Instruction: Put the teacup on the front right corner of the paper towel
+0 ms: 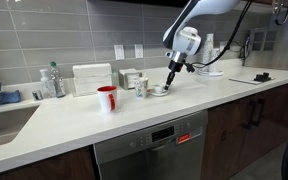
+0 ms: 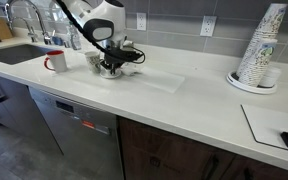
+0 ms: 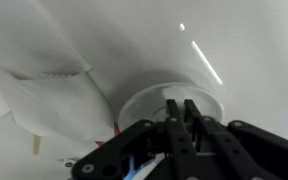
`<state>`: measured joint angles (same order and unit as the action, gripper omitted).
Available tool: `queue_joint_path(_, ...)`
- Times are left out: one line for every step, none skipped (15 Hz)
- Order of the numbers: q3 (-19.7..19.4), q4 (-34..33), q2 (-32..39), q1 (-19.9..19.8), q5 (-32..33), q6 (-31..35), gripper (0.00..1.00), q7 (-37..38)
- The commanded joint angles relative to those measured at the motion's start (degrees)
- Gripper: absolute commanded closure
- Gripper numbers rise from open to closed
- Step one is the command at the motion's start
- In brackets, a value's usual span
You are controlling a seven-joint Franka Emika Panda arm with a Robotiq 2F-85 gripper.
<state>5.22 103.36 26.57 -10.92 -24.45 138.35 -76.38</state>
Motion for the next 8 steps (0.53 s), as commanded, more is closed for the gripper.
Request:
queue_joint_path(1.55, -0.39, -0.21, -1.75, -1.84, 0.68, 0.97, -0.49)
queue_joint_path(1.84, -0.27, -1.07, -2.27, -2.63, 0.33, 0.97, -0.65)
queue_joint_path(2.41, -0.4, -2.02, -3.15, -4.22, -0.54, 0.97, -1.09)
queue_joint_path(2.52, -0.63, -2.86, -3.77, -5.56, -0.72, 0.97, -1.03)
queue_joint_path(2.56, -1.4, -3.43, -4.63, -7.34, -1.16, 0.97, -1.0)
queue_joint_path(2.19, -2.02, -3.81, -5.06, -8.45, -0.93, 0.97, -0.82)
queue_joint_path(1.78, -2.91, -3.88, -5.8, -9.94, -0.87, 0.97, -0.69)
queue_joint_path(1.13, -3.87, -3.81, -6.31, -11.29, -0.43, 0.97, -0.1)
